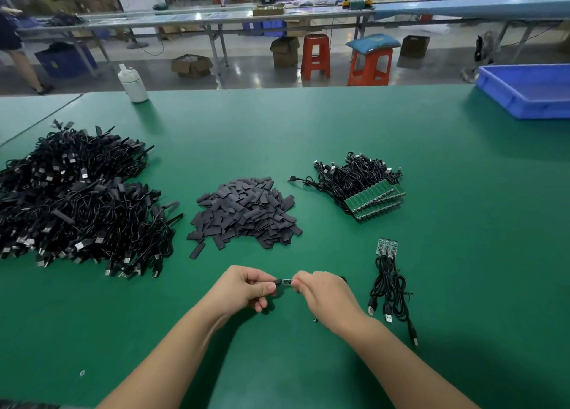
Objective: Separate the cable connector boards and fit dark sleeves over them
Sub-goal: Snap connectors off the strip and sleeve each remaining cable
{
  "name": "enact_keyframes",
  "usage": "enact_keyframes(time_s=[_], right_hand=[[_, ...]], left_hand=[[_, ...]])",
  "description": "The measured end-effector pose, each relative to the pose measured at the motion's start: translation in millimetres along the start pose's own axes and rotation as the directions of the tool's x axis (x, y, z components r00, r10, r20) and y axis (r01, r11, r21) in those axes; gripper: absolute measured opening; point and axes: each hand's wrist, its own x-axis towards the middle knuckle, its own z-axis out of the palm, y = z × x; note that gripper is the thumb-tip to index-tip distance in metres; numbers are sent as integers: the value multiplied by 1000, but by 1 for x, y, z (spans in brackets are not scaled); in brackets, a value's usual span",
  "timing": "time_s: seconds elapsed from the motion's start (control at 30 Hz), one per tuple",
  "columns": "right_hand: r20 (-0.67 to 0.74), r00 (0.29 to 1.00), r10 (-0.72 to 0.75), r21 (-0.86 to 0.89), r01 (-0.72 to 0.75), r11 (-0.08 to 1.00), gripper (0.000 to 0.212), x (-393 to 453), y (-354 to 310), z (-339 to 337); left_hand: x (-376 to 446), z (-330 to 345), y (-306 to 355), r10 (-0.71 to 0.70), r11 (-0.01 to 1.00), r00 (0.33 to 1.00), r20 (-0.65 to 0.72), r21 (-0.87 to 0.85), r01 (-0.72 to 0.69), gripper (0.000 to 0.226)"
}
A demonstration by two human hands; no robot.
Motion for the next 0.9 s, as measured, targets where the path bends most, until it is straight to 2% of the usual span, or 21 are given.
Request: enact_keyframes(time_s=[0.23, 0.33, 0.5, 0.63, 0.7, 0.77, 0.9], right_hand=[[-74, 994, -82, -157, 69, 985, 39, -2, 8, -2], [-97, 991, -94, -174, 76, 982, 39, -4, 11, -2], [-11, 1000, 1, 10, 0, 1000, 32, -1, 14, -5], [26, 999, 39, 143, -42, 989, 29, 1, 16, -12], [17, 999, 32, 136, -34, 990, 31, 1, 15, -14], [-3, 1000, -13, 58, 13, 998, 34, 1, 14, -15], [-114, 988, -107, -61, 101, 993, 34, -1, 13, -16]], left_hand=[[-1, 5, 1, 1, 999, 1000, 4, 35, -1, 8], [-1, 7, 0, 20, 999, 1000, -8, 44, -19, 8], [-2, 11, 0, 178, 968, 983, -55, 192, -164, 16], [-2, 12, -2, 242, 938, 961, -132, 284, -197, 22], [-2, 13, -1, 212, 955, 968, -134, 237, -177, 17], [-3, 14, 1, 162, 976, 981, -103, 166, -144, 11], [-5, 15, 5, 72, 997, 997, -40, -40, -73, 11]])
